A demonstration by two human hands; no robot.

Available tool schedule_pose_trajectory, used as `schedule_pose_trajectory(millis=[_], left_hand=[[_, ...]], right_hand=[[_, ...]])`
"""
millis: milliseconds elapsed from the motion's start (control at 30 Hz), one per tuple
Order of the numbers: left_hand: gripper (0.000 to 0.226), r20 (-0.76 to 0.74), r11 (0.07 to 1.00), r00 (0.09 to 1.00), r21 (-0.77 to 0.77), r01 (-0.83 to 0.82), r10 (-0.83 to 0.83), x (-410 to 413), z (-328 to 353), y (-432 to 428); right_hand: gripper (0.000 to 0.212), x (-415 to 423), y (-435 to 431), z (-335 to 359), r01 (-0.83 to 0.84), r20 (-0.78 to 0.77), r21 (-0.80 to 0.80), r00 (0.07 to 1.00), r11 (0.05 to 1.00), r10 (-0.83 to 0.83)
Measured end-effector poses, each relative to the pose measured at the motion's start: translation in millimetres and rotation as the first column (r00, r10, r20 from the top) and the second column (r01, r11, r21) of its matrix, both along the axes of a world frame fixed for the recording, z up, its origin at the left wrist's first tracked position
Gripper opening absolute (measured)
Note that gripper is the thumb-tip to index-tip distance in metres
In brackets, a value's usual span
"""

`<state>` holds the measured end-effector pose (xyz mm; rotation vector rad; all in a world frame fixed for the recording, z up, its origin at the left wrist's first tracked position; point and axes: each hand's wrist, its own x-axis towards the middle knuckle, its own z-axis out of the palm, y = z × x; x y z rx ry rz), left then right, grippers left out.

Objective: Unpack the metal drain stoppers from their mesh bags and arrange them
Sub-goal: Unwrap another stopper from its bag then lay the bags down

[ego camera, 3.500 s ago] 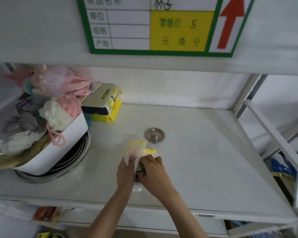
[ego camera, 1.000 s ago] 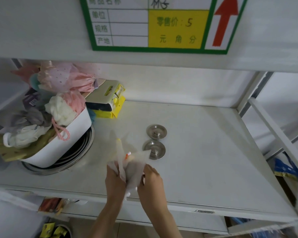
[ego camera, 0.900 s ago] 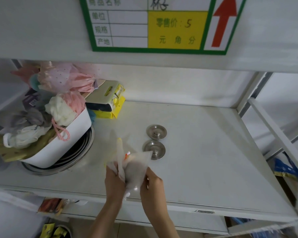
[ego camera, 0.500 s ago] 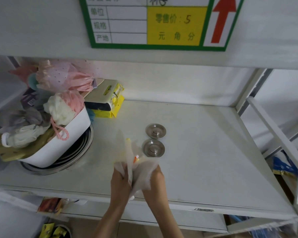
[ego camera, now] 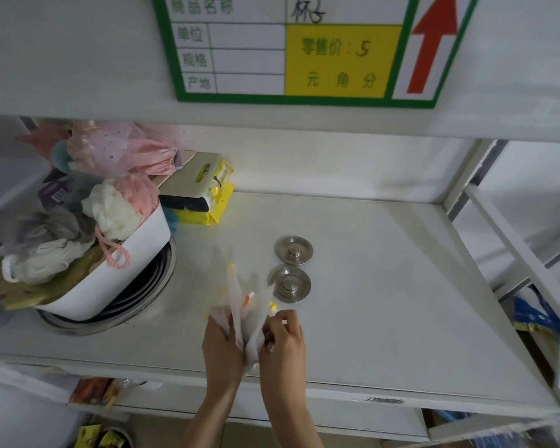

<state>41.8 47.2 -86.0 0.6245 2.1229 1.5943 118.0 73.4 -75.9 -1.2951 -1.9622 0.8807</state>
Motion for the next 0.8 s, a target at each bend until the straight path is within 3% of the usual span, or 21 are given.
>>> schedule_pose_trajectory(millis=[100,267,433,533,700,800], left_hand=[[0.016,0.006,0.998,1.000,-0.060,-0.031,0.031,-5,-12,1],[0.012,0.059,0.999,0.998,-0.028,-0.037,0.038,-5,-9,2],[0.010,0.119,0.999,0.993,-0.051,-0.019,0.025,-5,-13,2],[0.016,0.145,0.999,0.989,-0.047,0.000,0.007,-5,-10,2],[0.021,0.061,0.995,0.995,-0.067,-0.073,0.077,4,1,4],[0.028,0.187,0.992,0.975,-0.001,-0.126,0.124,14,6,3]], right_hand=[[0.028,2,1,-2,-0.037,0.001,-0.043,0.999,0.998,0.038],[0.030,9,4,7,-0.271,0.136,-0.046,0.952,0.962,0.275],[0.029,3,12,9,-0.348,0.106,-0.025,0.931,0.937,0.349],[0.022,1,7,-1,-0.285,0.161,0.000,0.946,0.958,0.282],[0.057,-12,-7,2,-0.062,0.219,0.009,0.974,0.998,0.058],[0.045,-16,-7,9,0.004,0.150,0.138,0.988,0.990,-0.024]])
